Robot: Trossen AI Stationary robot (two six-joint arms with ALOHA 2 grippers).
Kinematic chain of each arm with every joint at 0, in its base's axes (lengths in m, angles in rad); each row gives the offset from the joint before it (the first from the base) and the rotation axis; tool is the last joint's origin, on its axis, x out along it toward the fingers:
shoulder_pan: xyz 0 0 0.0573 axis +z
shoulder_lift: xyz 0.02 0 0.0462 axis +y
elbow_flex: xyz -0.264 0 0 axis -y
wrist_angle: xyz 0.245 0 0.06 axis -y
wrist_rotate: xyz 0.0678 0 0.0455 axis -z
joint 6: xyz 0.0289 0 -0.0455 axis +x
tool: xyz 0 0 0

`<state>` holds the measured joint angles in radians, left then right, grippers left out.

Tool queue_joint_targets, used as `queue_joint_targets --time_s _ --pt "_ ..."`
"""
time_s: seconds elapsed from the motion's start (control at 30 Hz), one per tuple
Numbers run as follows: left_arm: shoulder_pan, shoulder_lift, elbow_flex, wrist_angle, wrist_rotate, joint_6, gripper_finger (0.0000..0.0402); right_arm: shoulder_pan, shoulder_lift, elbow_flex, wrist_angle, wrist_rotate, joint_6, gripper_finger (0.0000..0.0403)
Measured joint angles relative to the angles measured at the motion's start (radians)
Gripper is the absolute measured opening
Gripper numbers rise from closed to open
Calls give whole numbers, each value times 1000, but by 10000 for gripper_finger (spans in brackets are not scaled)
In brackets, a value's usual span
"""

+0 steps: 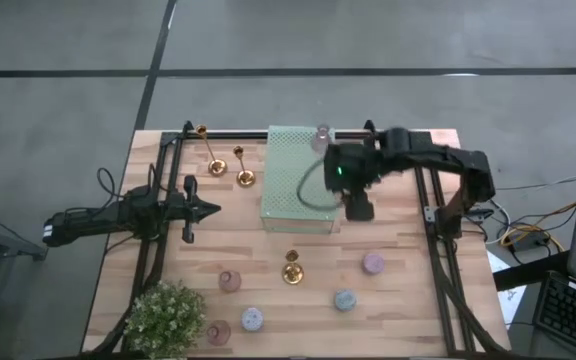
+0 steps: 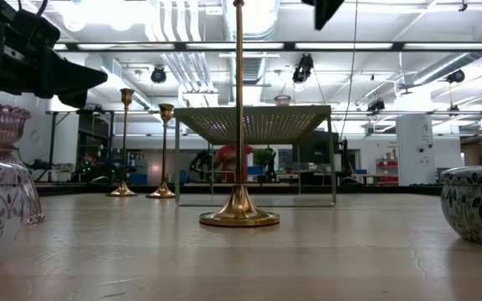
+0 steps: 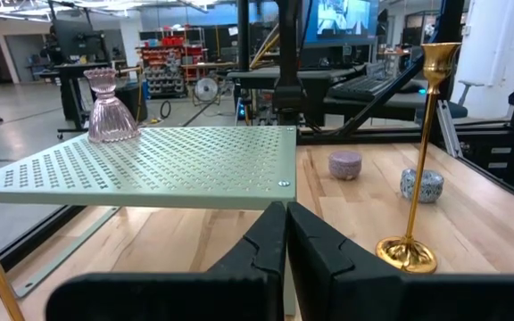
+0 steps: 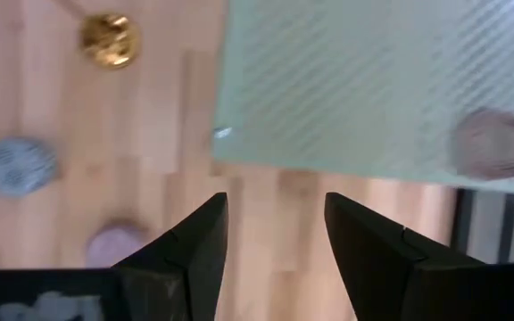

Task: Pick & Place candle stick holders
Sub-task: Put the patterned pink scented candle on the shelf

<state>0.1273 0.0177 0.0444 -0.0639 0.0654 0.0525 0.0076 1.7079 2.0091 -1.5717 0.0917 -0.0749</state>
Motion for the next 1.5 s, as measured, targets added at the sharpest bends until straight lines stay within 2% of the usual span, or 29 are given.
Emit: queue_joint_targets --time_s 0.23,0.43,0.73,0.93,1.13,1.3,1.5 --pt "0 0 0 0 0 0 19 188 -84 -204 33 12 220 202" --pt "0 0 0 0 0 0 19 329 -152 -450 100 12 391 243" --pt "0 0 0 0 0 0 19 476 -269 -771 382 -16 595 310" --pt "0 0 0 0 0 0 19 515 -297 -938 515 -16 685 337" --pt "0 0 0 0 0 0 19 518 -297 -1057 576 -14 712 353" --pt "0 0 0 0 0 0 19 518 -297 -1140 680 -14 712 351" --pt "0 0 0 0 0 0 19 518 -297 -1194 705 -11 717 343"
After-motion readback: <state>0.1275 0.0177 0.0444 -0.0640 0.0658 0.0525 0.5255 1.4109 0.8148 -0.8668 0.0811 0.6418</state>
